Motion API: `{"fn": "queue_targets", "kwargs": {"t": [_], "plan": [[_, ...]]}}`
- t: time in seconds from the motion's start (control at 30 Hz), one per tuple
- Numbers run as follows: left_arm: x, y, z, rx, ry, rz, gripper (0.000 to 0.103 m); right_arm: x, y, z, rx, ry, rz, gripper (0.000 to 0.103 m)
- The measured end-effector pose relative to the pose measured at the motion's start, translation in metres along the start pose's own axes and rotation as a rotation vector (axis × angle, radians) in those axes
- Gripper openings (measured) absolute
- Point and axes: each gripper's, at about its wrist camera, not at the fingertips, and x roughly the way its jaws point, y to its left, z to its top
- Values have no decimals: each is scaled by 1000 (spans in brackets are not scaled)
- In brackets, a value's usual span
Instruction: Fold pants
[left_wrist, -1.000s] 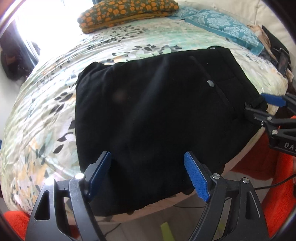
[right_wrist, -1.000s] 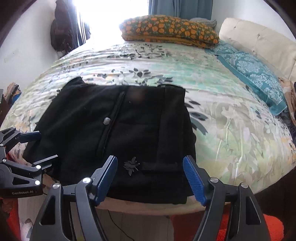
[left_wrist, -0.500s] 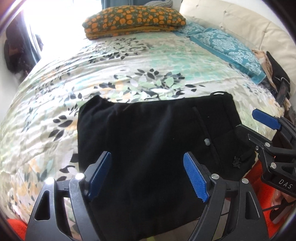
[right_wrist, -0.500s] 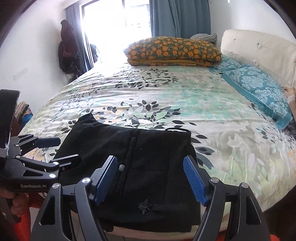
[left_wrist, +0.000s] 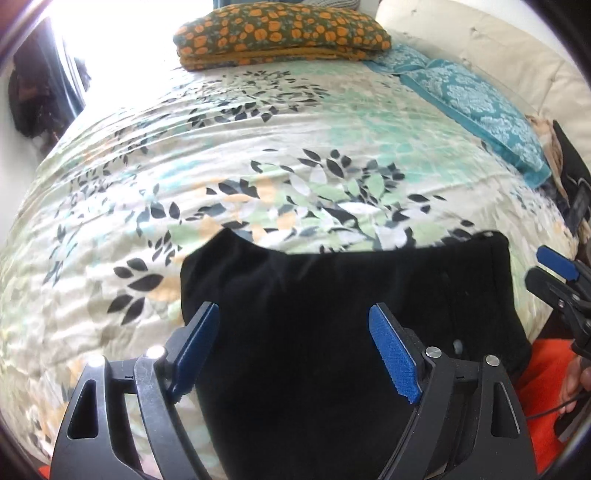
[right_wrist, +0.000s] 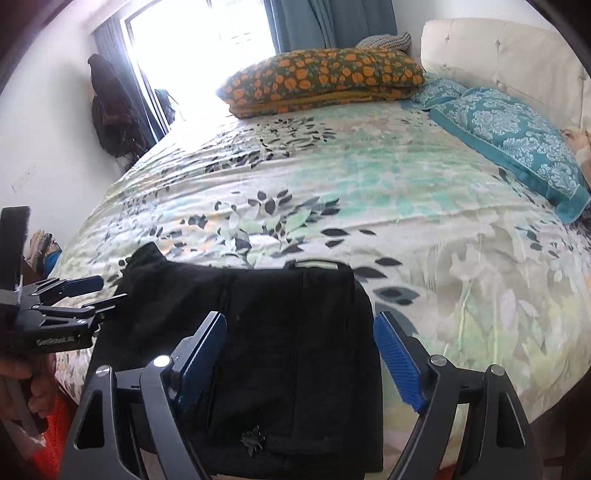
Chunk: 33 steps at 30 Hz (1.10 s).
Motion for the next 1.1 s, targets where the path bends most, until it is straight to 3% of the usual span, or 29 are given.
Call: {"fn": "queue_targets", "kwargs": {"t": [0.1,0.17,0.3,0.4,0.53,0.7,0.87,0.97,1.1], "plan": [[34,8,17,-14,32,-5,85,18,9,23,-41,-16,77,82],[59,13,18,-25,61,21,85,45,13,25,-71,23,125,81],[86,31,11,-104,66,-10,89,98,1,1,-67,166,26,76],[99,41,13,-172,76,-26,90,99,-8,-1,-20,166,37,79],[105,35,10,-135,37,12,92,100,-9,-5,-30,153,36,80],[102,35,6,-135,-5,9,92,96,-10,-8,-28,130,41,81],[94,34,10,-137,1,6,91,95,-11,-10,-33,112,46,81],[63,31,9,-145,-20,40,91,87,-12,-8,-22,92,58,81],[11,23,-13,-125,-63,-34,91,45,-7,-6,-46,40,37,81]]}}
